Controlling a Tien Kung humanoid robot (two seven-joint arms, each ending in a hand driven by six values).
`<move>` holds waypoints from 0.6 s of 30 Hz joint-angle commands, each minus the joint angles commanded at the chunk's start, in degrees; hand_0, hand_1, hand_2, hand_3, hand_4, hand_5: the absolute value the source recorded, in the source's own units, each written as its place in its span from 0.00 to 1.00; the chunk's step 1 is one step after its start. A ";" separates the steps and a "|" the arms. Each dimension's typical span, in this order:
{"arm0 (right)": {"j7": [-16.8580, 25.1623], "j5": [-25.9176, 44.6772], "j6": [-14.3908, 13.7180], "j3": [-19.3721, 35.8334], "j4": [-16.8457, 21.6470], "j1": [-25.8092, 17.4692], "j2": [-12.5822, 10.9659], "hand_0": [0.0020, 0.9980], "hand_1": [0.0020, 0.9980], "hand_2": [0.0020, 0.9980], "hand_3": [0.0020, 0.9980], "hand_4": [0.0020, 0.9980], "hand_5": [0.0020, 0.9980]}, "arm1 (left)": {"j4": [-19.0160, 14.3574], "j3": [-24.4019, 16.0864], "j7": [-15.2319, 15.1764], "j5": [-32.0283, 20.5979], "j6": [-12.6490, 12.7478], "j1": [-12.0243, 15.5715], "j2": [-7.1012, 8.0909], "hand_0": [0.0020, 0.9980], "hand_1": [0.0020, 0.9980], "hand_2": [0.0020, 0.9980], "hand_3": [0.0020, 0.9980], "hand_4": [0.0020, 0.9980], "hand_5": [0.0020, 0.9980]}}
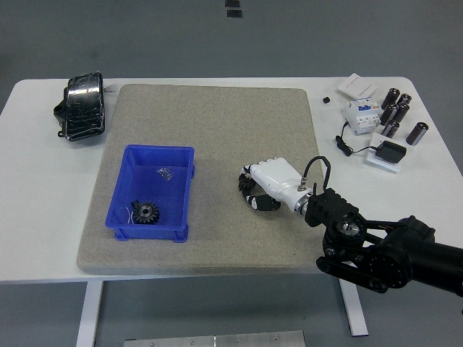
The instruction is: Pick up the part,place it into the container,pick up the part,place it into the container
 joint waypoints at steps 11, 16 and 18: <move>-2.15 -2.72 0.86 2.72 10.99 4.34 3.36 0.29 0.45 0.39 0.60 0.49 0.17 | -0.10 -1.44 0.72 1.57 -0.07 -0.01 0.01 0.69 0.68 0.66 0.58 0.73 0.25; -2.12 -3.57 1.11 -0.31 10.07 7.68 8.05 0.29 0.45 0.40 0.61 0.50 0.19 | -0.25 -3.73 1.84 3.91 -0.12 0.00 0.11 0.69 0.68 0.66 0.58 0.73 0.25; -2.10 -4.21 1.27 -1.63 9.01 8.40 9.74 0.29 0.45 0.40 0.61 0.50 0.19 | -0.30 -4.23 2.10 4.40 -0.13 0.03 0.14 0.69 0.68 0.66 0.58 0.73 0.25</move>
